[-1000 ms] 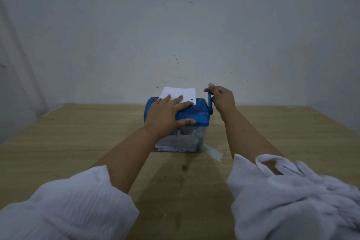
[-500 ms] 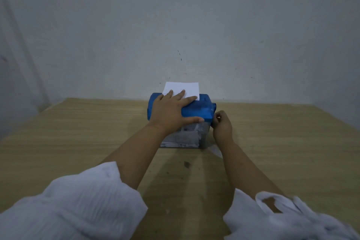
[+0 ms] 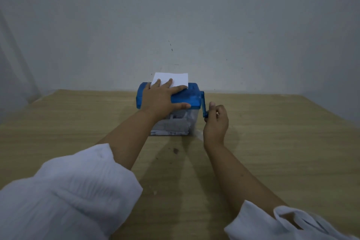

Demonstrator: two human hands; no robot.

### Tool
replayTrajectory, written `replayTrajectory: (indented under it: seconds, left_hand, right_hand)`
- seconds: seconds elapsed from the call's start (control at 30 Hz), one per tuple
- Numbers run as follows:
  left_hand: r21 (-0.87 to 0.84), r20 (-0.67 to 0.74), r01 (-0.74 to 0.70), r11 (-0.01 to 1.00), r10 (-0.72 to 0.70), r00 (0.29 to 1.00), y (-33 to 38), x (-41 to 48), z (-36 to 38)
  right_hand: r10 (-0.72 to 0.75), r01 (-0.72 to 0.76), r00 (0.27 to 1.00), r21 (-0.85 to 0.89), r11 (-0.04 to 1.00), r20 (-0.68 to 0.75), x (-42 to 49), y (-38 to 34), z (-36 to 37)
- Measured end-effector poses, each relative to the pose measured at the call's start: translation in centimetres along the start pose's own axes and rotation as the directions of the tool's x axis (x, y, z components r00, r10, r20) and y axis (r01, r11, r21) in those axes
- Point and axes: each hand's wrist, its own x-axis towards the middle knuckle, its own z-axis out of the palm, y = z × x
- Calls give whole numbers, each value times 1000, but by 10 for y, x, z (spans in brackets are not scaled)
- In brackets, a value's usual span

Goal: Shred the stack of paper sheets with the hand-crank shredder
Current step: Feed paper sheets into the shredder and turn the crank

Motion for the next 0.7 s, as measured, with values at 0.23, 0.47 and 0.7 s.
replayTrajectory:
  seconds: [0.23,0.47,0.7]
  left_hand:
    - [18,-11,-54,998,54,998,-3,1,0]
    - [18,-22,-80,997,80,997,-3,0,0]
    - [17,-26,-82,996,82,996,-4,1,0]
  right_hand:
    - [-106,75,982,190,979,159,15,-39,5]
    - [37,-39,973,4,999,227,79,-59,17]
    - [160,-126,971,-189,974,177,101,-36,33]
